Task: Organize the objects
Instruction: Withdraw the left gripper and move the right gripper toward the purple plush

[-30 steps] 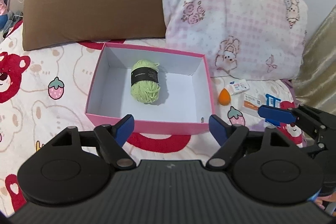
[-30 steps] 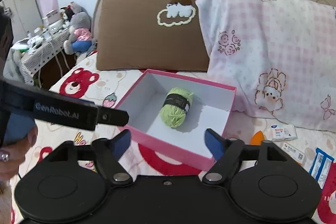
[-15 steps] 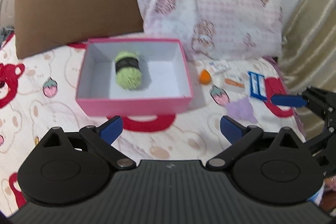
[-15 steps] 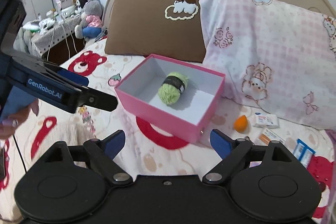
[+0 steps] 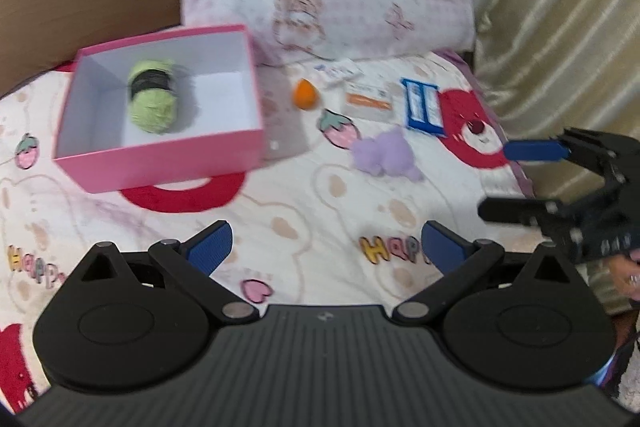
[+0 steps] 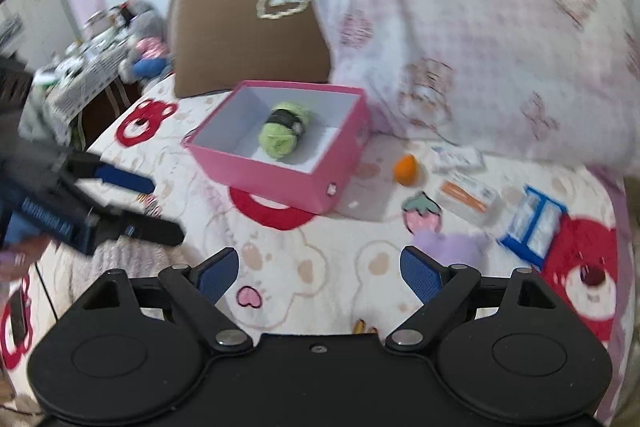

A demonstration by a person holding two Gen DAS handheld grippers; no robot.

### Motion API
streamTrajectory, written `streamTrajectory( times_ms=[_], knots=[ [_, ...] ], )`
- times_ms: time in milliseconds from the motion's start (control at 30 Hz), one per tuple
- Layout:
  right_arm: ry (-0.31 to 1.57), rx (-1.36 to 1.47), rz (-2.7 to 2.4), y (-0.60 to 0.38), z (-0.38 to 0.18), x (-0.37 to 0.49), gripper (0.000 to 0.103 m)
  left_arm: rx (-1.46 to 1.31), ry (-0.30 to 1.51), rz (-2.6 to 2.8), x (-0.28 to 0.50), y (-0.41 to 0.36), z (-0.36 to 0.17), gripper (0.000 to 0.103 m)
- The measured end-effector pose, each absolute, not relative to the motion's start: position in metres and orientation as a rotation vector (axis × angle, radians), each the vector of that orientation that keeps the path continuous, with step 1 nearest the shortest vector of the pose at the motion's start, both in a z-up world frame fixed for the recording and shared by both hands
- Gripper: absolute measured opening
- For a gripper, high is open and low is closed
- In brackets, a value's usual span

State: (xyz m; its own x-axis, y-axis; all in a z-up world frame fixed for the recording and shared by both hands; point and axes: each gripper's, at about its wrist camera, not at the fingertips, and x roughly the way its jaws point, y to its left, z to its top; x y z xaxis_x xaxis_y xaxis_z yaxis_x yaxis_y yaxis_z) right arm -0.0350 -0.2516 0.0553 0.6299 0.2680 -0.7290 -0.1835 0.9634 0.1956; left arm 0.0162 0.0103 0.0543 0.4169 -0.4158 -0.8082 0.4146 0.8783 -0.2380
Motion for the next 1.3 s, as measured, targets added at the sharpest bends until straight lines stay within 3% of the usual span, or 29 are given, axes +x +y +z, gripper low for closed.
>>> streamTrajectory(
  times_ms=[667, 900, 1067, 1300],
  knots=[
    [0.947, 0.49, 0.086, -0.336, -0.015, 0.004, 0.091, -0.056, 1.042, -0.553, 0.062, -0.058, -0.016, 0.099],
    [0.994, 0.561, 0.048, -0.355, -0.049, 0.033, 0.091, -0.094, 0.958, -0.555, 0.079, -0.064, -0.044, 0.099],
    [1.039, 0.598, 0.017, -0.364, -0.066, 0.055, 0.09, -0.099, 0.946, -0.654, 0.09, -0.075, -0.06, 0.093],
    [0.989, 0.604, 0.005, -0.369, -0.085, 0.069, 0.09, -0.058, 0.88, -0.658, 0.104, -0.094, -0.083, 0.09]
  ],
)
